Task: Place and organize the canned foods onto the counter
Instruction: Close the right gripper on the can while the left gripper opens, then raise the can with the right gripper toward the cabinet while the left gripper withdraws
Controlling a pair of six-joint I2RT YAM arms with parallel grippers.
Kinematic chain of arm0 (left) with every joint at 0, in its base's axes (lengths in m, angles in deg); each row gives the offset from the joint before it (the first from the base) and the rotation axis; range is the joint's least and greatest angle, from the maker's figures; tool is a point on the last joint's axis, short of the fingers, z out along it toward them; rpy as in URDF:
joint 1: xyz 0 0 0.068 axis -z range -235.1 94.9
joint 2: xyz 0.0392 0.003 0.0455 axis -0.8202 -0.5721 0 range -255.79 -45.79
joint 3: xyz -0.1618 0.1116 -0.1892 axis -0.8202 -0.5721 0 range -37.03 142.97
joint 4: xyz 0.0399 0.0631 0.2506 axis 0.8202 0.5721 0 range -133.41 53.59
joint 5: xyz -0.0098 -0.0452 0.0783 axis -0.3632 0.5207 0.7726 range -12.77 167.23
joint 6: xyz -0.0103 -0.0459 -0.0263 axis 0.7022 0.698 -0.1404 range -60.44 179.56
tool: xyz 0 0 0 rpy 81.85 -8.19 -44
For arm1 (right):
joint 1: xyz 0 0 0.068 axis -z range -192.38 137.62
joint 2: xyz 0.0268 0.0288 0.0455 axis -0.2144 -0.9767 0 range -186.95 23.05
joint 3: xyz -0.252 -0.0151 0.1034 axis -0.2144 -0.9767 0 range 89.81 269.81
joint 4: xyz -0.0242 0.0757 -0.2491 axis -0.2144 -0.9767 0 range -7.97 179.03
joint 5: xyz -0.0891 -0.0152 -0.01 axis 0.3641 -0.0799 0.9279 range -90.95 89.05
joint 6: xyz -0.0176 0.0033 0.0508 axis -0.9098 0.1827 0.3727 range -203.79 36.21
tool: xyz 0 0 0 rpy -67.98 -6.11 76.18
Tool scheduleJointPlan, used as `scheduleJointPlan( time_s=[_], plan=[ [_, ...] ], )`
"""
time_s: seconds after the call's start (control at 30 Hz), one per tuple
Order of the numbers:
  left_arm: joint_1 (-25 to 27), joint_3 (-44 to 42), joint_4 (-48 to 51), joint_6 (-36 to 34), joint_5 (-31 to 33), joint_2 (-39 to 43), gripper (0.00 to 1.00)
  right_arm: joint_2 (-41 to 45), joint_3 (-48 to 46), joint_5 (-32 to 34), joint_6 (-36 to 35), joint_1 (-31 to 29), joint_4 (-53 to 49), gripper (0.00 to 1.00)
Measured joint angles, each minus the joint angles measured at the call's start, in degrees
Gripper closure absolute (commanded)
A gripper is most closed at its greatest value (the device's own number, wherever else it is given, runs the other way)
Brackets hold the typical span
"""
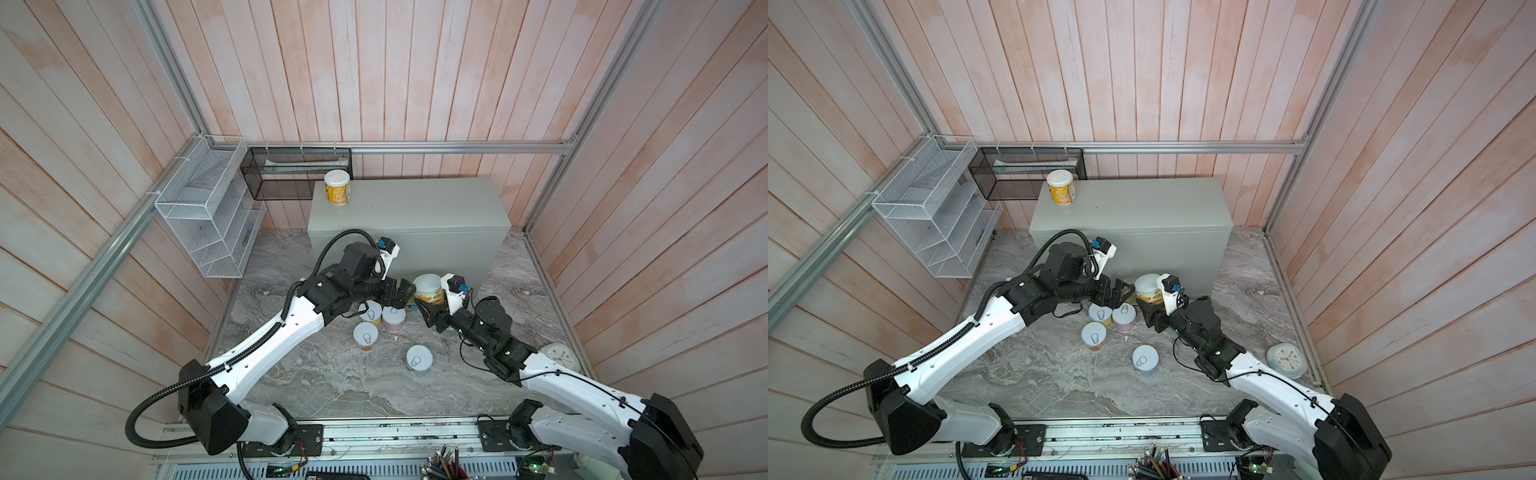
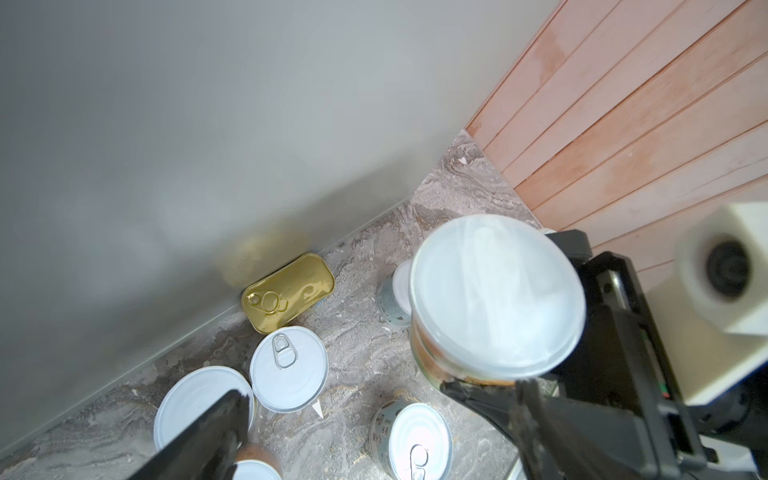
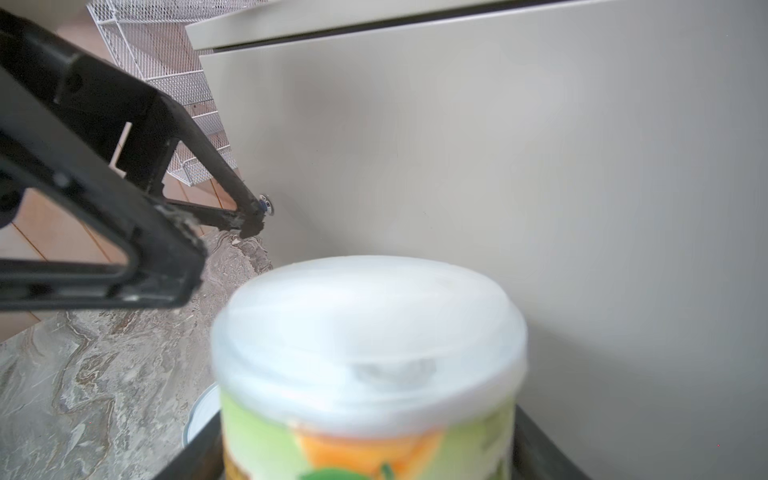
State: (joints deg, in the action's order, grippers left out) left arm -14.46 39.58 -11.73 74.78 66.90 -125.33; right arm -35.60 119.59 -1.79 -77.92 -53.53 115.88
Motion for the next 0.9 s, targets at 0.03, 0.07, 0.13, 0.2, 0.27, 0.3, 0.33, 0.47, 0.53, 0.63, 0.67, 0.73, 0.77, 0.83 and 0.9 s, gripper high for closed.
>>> scheduleJointPlan(
  time_s=[0.03, 0.07, 0.13, 0.2, 0.27, 0.3, 0.33, 0.47, 0.53, 0.63, 0.67, 0.73, 0.77, 0.83, 0.9],
  plan=[
    [0.0, -0.7, -0.7, 0.0, 0.3, 0.8, 0.0, 0.4, 0.0, 0.2, 0.0, 0.0, -0.4, 0.41],
    [0.0, -1.1, -1.4, 0.0, 0.6, 1.5, 0.0, 1.0, 0.0, 0.4, 0.1, 0.0, -1.0, 0.41],
    [0.0, -1.5, -2.9, 0.0, 1.7, 2.6, 0.0, 2.2, 0.0, 0.8, 0.2, 0.0, -2.1, 0.41],
    [0.0, -2.0, -4.6, 0.0, 2.7, 3.9, 0.0, 3.8, 0.0, 1.0, 0.2, 0.0, -3.3, 0.41],
    [0.0, -3.1, -6.3, 0.0, 3.7, 5.2, 0.0, 5.4, 0.2, 1.2, 0.1, 0.0, -4.6, 0.41],
    [-0.1, -4.0, -7.3, 0.0, 4.2, 5.9, 0.0, 6.0, 0.5, 1.4, 0.1, 0.0, -5.4, 0.41],
    [-0.1, -4.7, -8.0, 0.0, 4.6, 6.4, 0.0, 6.4, 0.9, 1.4, 0.1, 0.0, -6.1, 0.41],
    [-0.1, -8.5, -10.7, 0.0, 6.5, 8.0, 0.0, 6.7, 3.9, 1.4, -0.6, 0.3, -9.5, 0.4],
    [-0.1, -10.3, -11.8, -0.2, 7.5, 8.4, 0.0, 6.7, 5.4, 0.9, -1.0, 1.0, -11.0, 0.4],
    [-0.1, -13.6, -14.1, -0.6, 9.0, 9.4, 0.0, 6.7, 7.4, 0.1, -1.2, 2.3, -12.2, 0.39],
    [-0.1, -15.0, -15.0, -0.7, 9.5, 10.1, 0.0, 6.7, 8.0, -0.3, -1.2, 2.7, -12.5, 0.39],
    [-0.1, -17.4, -16.3, -1.1, 10.6, 11.6, 0.0, 6.7, 9.3, -0.8, -1.4, 3.3, -13.5, 0.39],
    [-0.1, -18.1, -16.6, -1.3, 11.1, 12.2, 0.0, 6.7, 9.9, -1.1, -1.4, 3.7, -14.1, 0.39],
    [-0.1, -18.9, -17.4, -2.1, 12.4, 13.2, 0.0, 6.7, 11.0, -1.8, -1.3, 4.4, -14.9, 0.39],
    [-0.1, -19.5, -18.6, -2.7, 13.8, 14.1, 0.0, 6.7, 12.0, -2.5, -1.3, 5.4, -15.2, 0.39]
  ],
)
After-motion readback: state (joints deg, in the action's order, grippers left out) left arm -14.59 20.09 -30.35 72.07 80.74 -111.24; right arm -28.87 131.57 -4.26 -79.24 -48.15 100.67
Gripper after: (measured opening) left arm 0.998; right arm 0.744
